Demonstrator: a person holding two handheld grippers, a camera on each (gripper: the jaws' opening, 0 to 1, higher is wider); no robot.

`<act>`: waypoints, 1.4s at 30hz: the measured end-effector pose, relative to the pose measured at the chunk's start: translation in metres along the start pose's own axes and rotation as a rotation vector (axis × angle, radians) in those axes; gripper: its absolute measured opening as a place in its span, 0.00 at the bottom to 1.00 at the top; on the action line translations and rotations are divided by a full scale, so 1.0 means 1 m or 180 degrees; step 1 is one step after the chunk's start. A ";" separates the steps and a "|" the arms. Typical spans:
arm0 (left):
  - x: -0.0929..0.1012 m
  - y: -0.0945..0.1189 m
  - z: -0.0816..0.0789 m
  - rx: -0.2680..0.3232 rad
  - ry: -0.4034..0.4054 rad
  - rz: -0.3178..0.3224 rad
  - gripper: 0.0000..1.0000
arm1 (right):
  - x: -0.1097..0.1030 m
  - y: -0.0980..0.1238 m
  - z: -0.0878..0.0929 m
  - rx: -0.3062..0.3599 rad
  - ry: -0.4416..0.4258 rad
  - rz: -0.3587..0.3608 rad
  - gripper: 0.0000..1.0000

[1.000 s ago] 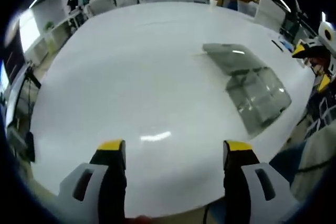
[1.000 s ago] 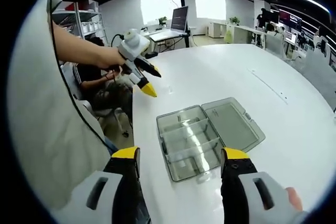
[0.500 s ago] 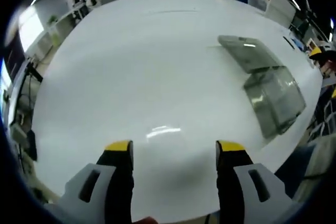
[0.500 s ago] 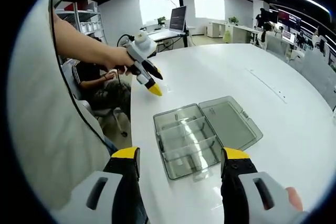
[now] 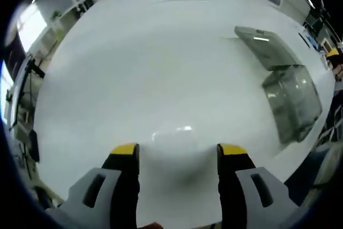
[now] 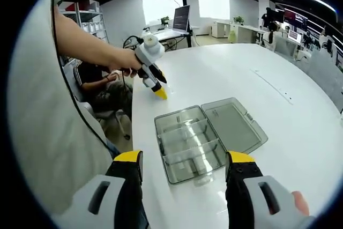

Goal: Insert the divider into the dual guide fixture by aligning both edges with the guide slots and pushing it downward to the bottom, including one-sided entry, uneven engagement, binding, and posture correction.

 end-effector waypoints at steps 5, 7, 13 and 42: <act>0.000 -0.003 -0.003 -0.0028 0.0081 -0.0053 0.57 | 0.000 0.000 0.001 0.0000 -0.0006 -0.0008 0.60; 0.001 -0.002 -0.004 -0.0026 0.0049 -0.0065 0.56 | 0.000 0.000 0.001 0.0000 -0.0009 -0.0010 0.59; 0.000 -0.002 -0.001 -0.0035 0.0133 -0.0049 0.54 | 0.001 0.002 0.004 -0.0003 -0.0014 -0.0006 0.59; -0.005 0.002 0.000 -0.0147 0.0251 -0.0138 0.30 | 0.000 0.006 0.007 0.0008 -0.0002 0.0007 0.58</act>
Point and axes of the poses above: the point that each gripper's makers call its tool centre point, and the gripper's own axes: y roughly backward along the fingers, x roughly to its right, z roughly out of its underside, the point moved 5 cm from there along y, roughly backward along the fingers, and after that the axes turned 14 degrees about y, right-handed, at the moved point
